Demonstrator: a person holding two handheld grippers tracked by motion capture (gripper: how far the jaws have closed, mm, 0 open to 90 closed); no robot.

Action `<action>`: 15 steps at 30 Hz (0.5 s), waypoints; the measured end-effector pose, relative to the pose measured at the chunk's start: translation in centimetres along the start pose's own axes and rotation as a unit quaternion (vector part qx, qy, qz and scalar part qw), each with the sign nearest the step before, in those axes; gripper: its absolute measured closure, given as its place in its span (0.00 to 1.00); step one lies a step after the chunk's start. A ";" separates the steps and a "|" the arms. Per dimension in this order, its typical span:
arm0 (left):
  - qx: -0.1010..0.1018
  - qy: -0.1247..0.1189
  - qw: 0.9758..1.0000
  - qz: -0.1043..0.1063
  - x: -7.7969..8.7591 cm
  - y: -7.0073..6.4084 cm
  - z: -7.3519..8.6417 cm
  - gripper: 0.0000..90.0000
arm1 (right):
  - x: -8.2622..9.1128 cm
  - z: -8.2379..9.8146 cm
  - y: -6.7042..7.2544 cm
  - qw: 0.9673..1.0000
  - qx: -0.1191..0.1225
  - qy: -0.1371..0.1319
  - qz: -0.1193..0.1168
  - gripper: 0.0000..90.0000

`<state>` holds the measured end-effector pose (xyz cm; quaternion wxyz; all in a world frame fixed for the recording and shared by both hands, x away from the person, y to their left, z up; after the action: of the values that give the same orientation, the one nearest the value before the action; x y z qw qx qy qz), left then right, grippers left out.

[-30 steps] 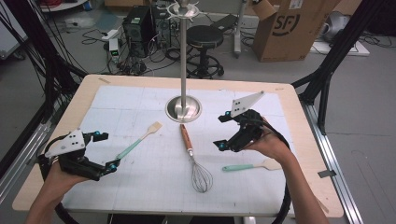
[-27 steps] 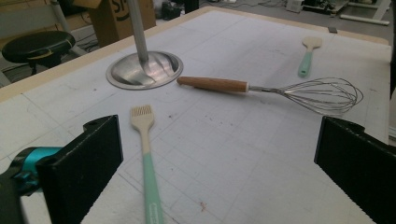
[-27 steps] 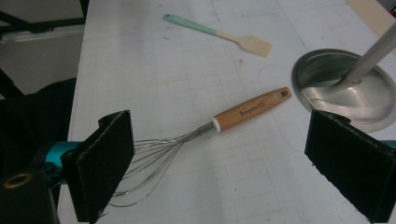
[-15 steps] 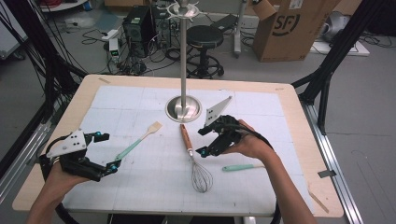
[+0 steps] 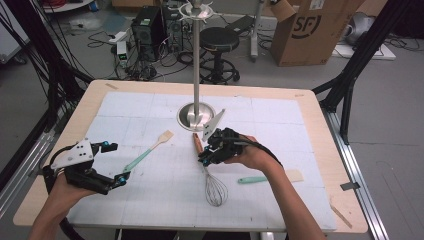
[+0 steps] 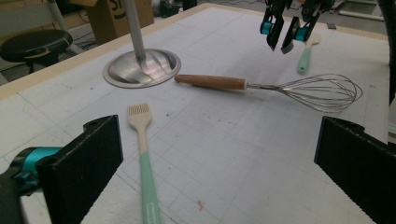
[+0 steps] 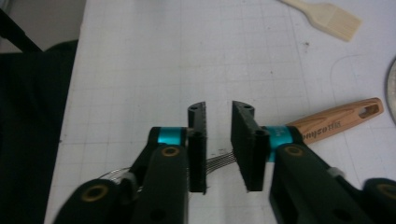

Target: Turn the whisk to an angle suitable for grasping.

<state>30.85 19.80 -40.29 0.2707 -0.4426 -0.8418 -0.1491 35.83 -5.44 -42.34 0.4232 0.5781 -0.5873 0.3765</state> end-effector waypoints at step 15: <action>0.000 0.000 1.000 0.001 -0.1 -0.1 -0.1 0.02 | -3.9 -0.3 0.2 0.997 0.015 0.074 0.000 0.99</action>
<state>30.84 19.62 -40.32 0.2711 -0.4433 -0.8413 -0.1489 35.50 -3.71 -45.89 0.4569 0.5548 -0.5490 0.4268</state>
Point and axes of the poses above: each handheld gripper's, and its own axes: x roughly backward along the jaws, z roughly out of its underside, y roughly to its left, the point moved 9 cm from there along -x, roughly forward along the jaws, and after that the axes turned 15 degrees about y, right-handed, at the moved point
